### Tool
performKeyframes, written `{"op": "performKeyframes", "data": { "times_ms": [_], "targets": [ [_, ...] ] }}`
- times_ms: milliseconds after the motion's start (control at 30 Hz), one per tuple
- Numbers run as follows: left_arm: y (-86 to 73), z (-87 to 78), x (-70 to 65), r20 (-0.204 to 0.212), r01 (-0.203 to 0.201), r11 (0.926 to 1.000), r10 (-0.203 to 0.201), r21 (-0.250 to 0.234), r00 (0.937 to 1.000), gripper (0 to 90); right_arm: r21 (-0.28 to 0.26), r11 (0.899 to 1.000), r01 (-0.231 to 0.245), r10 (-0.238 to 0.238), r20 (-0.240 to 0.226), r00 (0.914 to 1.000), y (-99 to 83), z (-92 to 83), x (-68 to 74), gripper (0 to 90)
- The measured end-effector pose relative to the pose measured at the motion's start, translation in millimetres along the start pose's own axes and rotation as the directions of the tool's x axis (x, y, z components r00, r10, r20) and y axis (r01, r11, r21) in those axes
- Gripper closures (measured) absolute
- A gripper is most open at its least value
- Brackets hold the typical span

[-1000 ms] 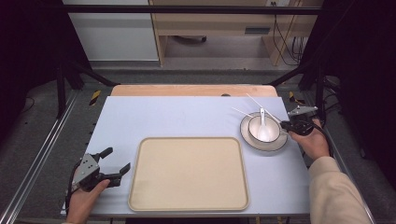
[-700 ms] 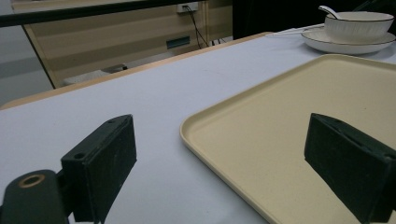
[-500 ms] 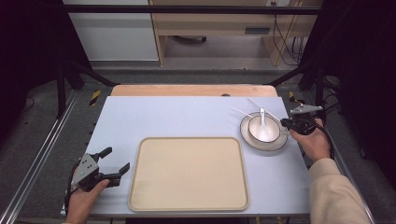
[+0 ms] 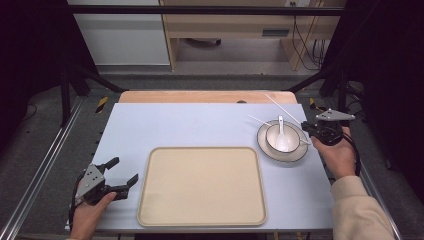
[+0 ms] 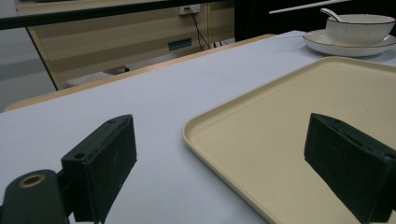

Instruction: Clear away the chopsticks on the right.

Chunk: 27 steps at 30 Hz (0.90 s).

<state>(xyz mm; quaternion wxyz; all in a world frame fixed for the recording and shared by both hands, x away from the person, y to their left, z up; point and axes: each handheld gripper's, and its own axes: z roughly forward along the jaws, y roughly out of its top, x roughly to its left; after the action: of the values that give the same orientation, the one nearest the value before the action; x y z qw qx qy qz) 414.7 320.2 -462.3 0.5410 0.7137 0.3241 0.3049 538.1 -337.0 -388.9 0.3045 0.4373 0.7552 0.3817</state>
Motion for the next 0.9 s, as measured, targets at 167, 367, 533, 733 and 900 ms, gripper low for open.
{"op": "performKeyframes", "data": {
  "times_ms": [167, 367, 533, 733, 900],
  "targets": [
    [0.7, -1.3, 0.1, -0.001, -0.001, 1.0, 0.001, -0.004, 1.0, 8.8, -0.052, 0.998, 0.029, -0.031, -0.034, 0.9989, 7.6, -20.1, 34.3, 84.2],
    [1.4, -3.0, 1.4, -0.005, -0.002, 1.0, 0.002, -0.008, 1.0, 8.9, -0.075, 0.993, 0.092, -0.1, -0.098, 0.9902, 7.7, -36.1, 90.4, 84.2],
    [2.1, -3.6, 1.0, -0.003, -0.001, 0.9999, 0.001, -0.014, 1.0, 9.0, -0.075, 0.988, 0.134, -0.144, -0.157, 0.9771, -1.6, -43.7, 137.7, 84.2],
    [2.7, -3.8, 1.1, -0.003, -0.004, 0.9999, 0.004, -0.014, 1.0, 9.0, -0.054, 0.985, 0.165, -0.173, -0.223, 0.9594, -21.1, -49.4, 183.5, 84.2],
    [2.9, -3.7, 0.5, -0.002, -0.004, 0.9999, 0.004, -0.016, 1.0, 9.1, -0.006, 0.987, 0.161, -0.156, -0.268, 0.9506, -45.1, -47.9, 212.1, 84.1]
  ]
}}
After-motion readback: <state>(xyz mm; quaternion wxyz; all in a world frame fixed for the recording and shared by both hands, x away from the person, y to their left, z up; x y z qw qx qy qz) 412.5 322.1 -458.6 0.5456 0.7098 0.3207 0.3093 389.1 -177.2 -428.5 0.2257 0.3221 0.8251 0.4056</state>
